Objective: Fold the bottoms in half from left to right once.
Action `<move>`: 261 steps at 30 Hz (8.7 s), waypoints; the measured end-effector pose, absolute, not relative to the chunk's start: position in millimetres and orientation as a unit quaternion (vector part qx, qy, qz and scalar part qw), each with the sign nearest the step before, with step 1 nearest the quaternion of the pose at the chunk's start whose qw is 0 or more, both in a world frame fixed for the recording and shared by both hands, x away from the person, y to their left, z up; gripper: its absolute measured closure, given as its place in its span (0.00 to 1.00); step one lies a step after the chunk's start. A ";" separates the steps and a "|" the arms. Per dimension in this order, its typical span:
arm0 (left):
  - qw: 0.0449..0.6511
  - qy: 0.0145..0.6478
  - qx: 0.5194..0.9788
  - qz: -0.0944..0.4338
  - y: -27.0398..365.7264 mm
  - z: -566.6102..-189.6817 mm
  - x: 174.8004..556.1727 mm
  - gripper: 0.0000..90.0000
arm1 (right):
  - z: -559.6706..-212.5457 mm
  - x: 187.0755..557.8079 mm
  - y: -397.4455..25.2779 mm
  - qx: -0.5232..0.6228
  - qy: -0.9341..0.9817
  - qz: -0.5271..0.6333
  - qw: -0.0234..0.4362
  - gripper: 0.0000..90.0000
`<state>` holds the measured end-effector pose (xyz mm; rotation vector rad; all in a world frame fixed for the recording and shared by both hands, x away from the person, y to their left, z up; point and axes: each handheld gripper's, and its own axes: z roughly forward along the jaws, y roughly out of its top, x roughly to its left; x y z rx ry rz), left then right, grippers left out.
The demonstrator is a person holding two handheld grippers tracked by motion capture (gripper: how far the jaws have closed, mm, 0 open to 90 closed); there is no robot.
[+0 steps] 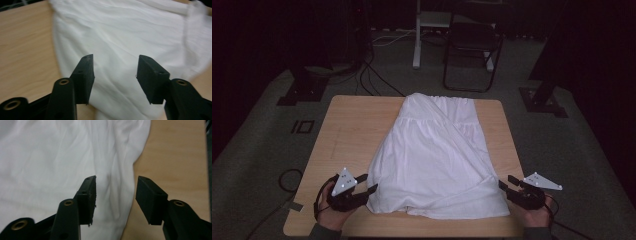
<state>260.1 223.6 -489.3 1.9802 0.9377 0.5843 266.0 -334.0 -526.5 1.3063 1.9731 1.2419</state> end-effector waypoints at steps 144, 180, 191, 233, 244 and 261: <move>0.322 0.472 0.799 0.189 186.0 -540.8 420.1 0.55 | -538.7 463.1 -227.1 0.470 0.772 0.414 0.108 0.54; 0.349 0.456 0.800 0.173 194.7 -552.9 386.3 0.99 | -560.8 439.2 -261.0 0.522 0.747 0.367 0.188 0.99; 0.337 0.436 0.819 0.162 199.5 -552.9 314.6 0.99 | -564.2 366.9 -264.8 0.504 0.759 0.383 0.152 0.99; 0.379 0.408 0.804 0.208 154.8 -505.4 385.6 0.53 | -556.4 460.1 -253.7 0.538 0.744 0.342 0.201 0.98; 0.335 0.410 0.832 0.164 126.7 -548.5 425.1 0.92 | -559.0 455.7 -256.4 0.534 0.740 0.355 0.200 0.98; 0.365 0.414 0.814 0.179 155.8 -559.7 325.5 0.95 | -563.3 364.6 -254.9 0.485 0.773 0.374 0.165 0.97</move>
